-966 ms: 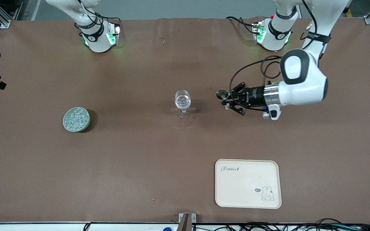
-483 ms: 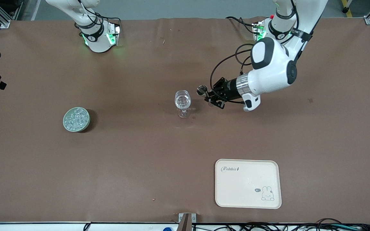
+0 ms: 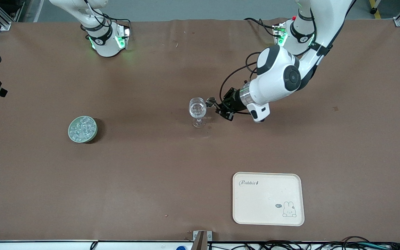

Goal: Pour wine and add ice with both arms
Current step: 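Tilt the jigger over the wine glass rim with the left gripper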

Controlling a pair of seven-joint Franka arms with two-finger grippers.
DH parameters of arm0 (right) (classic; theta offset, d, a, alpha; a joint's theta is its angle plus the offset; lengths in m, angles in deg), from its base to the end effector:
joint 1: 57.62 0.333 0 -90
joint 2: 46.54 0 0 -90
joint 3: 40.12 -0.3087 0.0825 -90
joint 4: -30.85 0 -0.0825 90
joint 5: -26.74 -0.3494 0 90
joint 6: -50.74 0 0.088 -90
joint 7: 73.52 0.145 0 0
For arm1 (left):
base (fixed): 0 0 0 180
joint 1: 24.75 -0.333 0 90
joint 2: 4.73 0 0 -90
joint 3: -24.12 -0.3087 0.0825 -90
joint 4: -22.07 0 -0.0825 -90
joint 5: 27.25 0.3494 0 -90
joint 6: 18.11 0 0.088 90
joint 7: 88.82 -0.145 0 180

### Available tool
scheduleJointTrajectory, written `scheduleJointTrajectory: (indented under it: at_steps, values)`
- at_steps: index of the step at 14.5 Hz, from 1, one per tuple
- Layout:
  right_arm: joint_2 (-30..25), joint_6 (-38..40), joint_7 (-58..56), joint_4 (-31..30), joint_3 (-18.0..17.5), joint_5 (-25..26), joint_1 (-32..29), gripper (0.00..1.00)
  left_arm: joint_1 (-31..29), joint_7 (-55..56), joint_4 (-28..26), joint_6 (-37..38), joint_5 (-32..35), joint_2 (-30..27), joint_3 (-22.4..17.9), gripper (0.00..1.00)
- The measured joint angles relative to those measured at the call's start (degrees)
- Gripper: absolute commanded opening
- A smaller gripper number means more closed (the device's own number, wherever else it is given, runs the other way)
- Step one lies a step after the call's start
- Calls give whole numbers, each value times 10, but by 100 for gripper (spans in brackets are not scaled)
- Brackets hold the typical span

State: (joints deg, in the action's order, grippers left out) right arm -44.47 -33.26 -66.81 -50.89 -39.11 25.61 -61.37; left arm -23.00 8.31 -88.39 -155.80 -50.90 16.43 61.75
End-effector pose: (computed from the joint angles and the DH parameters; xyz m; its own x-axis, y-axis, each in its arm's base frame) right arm 0.5190 -0.0400 0.6135 0.9804 -0.1968 0.0011 -0.1967 -0.9803 -0.0192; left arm 0.4768 -0.3818 0.3346 0.1874 0.8360 -0.5157 0.9751 -0.2216 -0.0050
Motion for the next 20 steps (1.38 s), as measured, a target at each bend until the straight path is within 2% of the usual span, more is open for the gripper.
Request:
scheduleJointTrajectory:
  at_steps: [3,10,20]
  values:
    - [0,1,-5,0,0,0,0,1,4,57,22,0,67,27,17,0]
    - [0,1,-6,0,1,0,0,1,29,161,54,-1,198,61,20,0]
    - [0,1,-6,0,1,0,0,1,31,165,63,4,224,61,23,0]
